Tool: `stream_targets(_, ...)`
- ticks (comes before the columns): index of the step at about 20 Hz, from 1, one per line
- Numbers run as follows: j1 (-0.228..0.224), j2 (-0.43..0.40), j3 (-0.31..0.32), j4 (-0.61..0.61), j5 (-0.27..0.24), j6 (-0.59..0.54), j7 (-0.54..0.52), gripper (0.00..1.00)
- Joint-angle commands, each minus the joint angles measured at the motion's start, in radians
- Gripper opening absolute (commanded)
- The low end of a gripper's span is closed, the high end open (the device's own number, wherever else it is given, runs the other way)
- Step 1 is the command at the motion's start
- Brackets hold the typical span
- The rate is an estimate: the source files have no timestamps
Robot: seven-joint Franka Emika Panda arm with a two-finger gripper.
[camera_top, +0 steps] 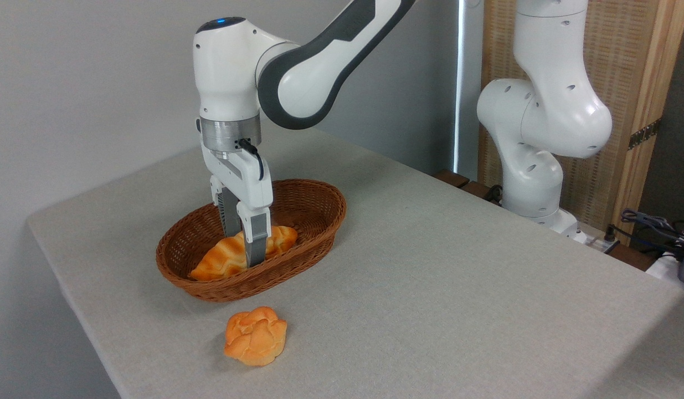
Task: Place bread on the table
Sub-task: 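Close the gripper on the braided bread loaf, then lift the braided bread up out of the basket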
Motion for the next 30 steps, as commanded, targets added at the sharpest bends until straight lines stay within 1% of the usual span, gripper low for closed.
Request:
stream_targets(1, 0.006, -0.011, -0.004, -0.018, 0.013, 0.020, 0.027, 1.00)
stream_targets(2, 0.006, -0.009, -0.004, -0.018, 0.013, 0.020, 0.027, 1.00)
stream_targets(3, 0.006, -0.009, -0.004, -0.018, 0.011, 0.020, 0.027, 0.97)
stream_targets(4, 0.006, -0.008, -0.004, -0.018, 0.011, 0.020, 0.026, 0.87)
stream_targets(5, 0.006, -0.008, -0.004, -0.018, 0.010, 0.020, 0.026, 0.55)
stream_targets(7, 0.006, -0.008, -0.006, -0.018, -0.001, 0.020, 0.024, 0.13)
stream_targets(8, 0.006, -0.008, -0.006, -0.018, -0.002, 0.021, 0.024, 0.09)
stream_targets(11, 0.006, -0.008, -0.006, -0.018, -0.002, 0.018, 0.022, 0.06)
stream_targets(16, 0.006, -0.008, -0.006, -0.018, -0.002, 0.017, 0.024, 0.05)
stream_targets(19, 0.006, -0.006, -0.006, -0.018, -0.002, 0.017, 0.024, 0.01)
stream_targets(30, 0.006, -0.008, -0.006, -0.017, -0.002, 0.014, 0.024, 0.02)
